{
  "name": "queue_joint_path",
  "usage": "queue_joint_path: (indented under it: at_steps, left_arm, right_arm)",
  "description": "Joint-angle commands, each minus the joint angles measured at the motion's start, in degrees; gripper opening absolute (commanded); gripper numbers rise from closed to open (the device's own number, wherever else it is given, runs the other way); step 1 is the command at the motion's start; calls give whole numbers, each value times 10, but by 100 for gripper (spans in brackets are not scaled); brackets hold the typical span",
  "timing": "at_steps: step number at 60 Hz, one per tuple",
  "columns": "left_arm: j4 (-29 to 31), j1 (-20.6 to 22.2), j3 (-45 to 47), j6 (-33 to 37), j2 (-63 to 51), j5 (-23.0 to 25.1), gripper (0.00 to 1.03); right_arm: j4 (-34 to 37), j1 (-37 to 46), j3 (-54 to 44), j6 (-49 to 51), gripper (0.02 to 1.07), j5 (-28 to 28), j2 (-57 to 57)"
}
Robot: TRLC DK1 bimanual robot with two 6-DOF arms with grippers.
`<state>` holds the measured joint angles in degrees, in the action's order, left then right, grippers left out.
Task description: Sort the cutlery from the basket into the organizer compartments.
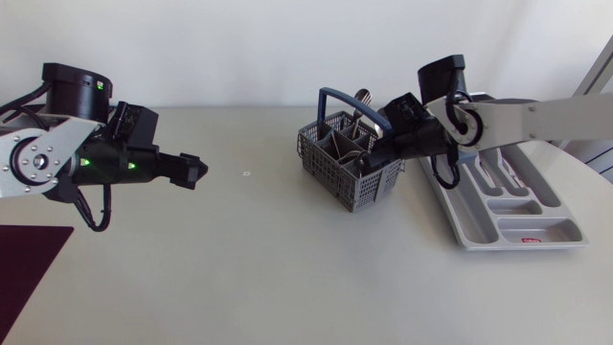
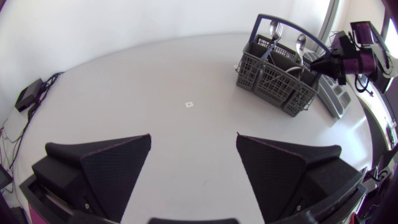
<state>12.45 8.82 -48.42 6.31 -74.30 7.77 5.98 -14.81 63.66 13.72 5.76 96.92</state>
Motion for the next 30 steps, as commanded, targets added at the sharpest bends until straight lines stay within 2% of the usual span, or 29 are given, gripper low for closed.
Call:
queue_joint_path:
  at_steps: [1, 16, 20, 24, 27, 30]
  left_arm:
    - [16, 6, -7, 11, -13, 15, 95]
    - [21, 11, -17, 12, -45, 29, 95]
    - [21, 21, -25, 12, -66, 31, 95]
    - [19, 30, -33, 11, -87, 36, 94]
    - [20, 40, -43, 12, -102, 36, 91]
    - [19, 52, -53, 12, -113, 36, 88]
  right_arm:
    - [26, -12, -61, 20, 15, 0, -60]
    - [55, -26, -222, 18, 15, 46, -223]
    - [58, -29, -244, 18, 18, 51, -249]
    - [65, -30, -253, 18, 38, 51, -264]
    - [72, -30, -260, 18, 63, 51, -280]
    - [78, -30, -268, 18, 80, 51, -295]
